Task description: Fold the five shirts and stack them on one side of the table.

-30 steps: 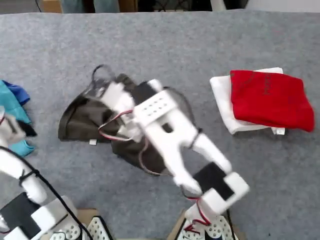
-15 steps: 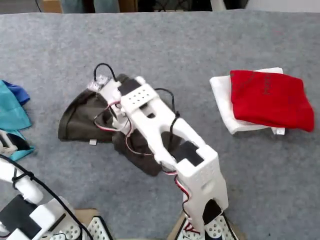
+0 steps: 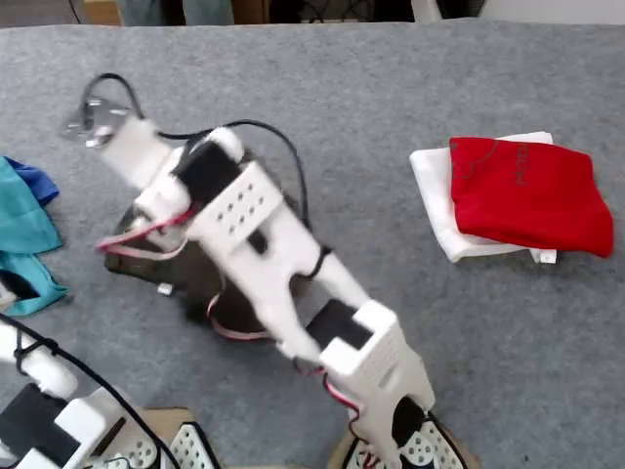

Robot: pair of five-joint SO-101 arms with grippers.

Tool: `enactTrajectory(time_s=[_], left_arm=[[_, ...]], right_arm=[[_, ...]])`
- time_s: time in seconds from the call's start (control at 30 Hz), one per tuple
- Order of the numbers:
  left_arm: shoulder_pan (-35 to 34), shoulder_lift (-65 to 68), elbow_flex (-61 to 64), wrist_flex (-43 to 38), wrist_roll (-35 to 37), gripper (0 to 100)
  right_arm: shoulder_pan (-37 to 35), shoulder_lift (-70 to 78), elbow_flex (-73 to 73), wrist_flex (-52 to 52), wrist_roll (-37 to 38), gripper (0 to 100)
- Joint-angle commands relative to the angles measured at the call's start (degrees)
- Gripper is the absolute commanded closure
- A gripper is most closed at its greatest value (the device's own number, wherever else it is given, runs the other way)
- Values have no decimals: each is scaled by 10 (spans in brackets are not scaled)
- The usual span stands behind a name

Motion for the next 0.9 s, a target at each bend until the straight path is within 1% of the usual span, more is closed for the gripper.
enactTrajectory(time_s=[0.0, 0.1, 0.23, 0.33, 0.43, 0.57, 0.67, 0.77, 0.87], left_arm=[[-31, -4, -3, -30, 0, 704], [-44, -4, -3, -37, 0, 704], [-44, -4, -3, -34, 0, 704], [-44, -4, -4, -33, 0, 704], [-41, -4, -4, -33, 0, 704], [-12, -4, -5, -32, 0, 704], [31, -4, -4, -31, 3, 704], [87, -4, -4, -31, 37, 704], [159, -4, -4, -31, 65, 704]], right_arm=[[-38, -43, -102, 4, -40, 985], [-34, -64, -142, 4, -70, 985], [51, -102, -113, 4, -95, 985], [127, -161, -12, 4, -94, 985], [180, -253, 150, 4, -84, 985], [232, -393, 393, 4, -3, 985], [294, -478, 557, 0, 63, 985], [366, -538, 692, -16, 119, 984], [440, -576, 790, -50, 156, 984]])
